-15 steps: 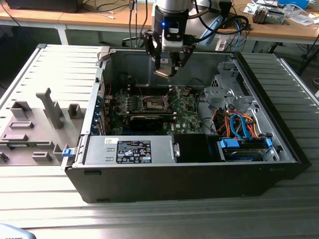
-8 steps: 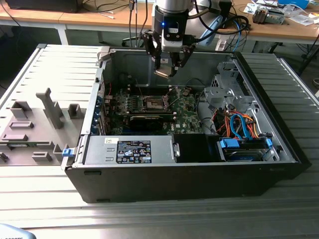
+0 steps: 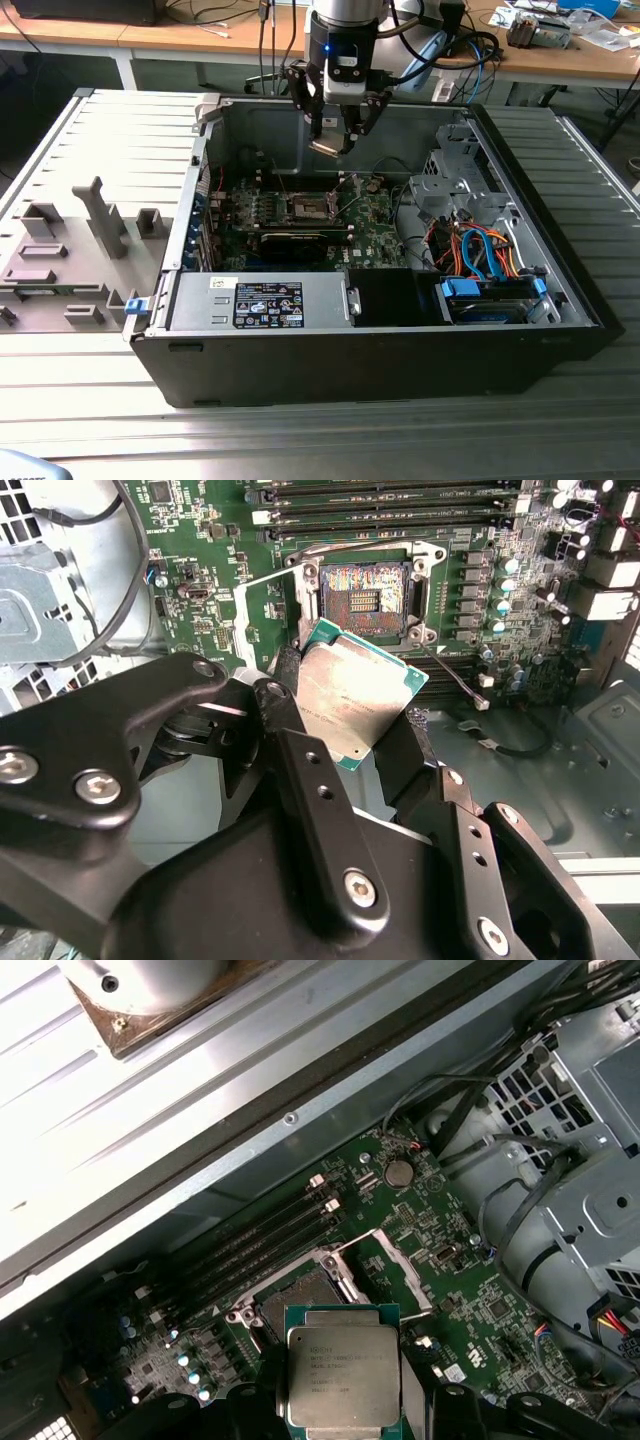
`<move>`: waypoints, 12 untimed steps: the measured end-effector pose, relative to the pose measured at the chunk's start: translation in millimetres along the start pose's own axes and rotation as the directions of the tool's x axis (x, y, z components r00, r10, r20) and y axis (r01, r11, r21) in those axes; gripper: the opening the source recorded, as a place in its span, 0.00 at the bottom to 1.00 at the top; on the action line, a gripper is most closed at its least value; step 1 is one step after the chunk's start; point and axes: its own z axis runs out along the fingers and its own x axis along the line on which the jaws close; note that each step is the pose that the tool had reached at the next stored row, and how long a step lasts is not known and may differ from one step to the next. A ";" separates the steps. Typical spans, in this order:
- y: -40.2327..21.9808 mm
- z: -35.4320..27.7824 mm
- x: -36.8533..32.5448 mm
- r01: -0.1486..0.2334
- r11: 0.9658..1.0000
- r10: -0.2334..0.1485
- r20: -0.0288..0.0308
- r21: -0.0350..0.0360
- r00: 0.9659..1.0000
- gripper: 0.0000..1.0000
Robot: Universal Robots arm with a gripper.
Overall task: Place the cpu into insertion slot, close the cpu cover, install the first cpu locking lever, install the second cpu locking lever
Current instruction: 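Place the cpu into insertion slot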
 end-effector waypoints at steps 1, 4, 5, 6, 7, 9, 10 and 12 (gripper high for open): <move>0.0 0.0 0.0 -0.001 1.000 0.001 0.000 0.000 1.000 0.55; 0.0 0.0 0.0 -0.003 1.000 0.003 0.000 0.000 1.000 0.55; 0.0 0.0 0.0 -0.004 1.000 0.004 0.000 0.000 1.000 0.55; 0.0 0.0 0.0 -0.005 1.000 0.005 0.000 0.000 1.000 0.55; 0.0 0.0 0.0 -0.005 1.000 0.005 0.000 0.000 1.000 0.55; 0.0 0.0 0.0 -0.006 1.000 0.006 0.000 0.000 1.000 0.55; 0.0 0.0 0.0 -0.007 1.000 0.007 0.000 0.000 1.000 0.55; 0.0 0.0 0.0 -0.008 1.000 0.008 0.000 0.000 1.000 0.55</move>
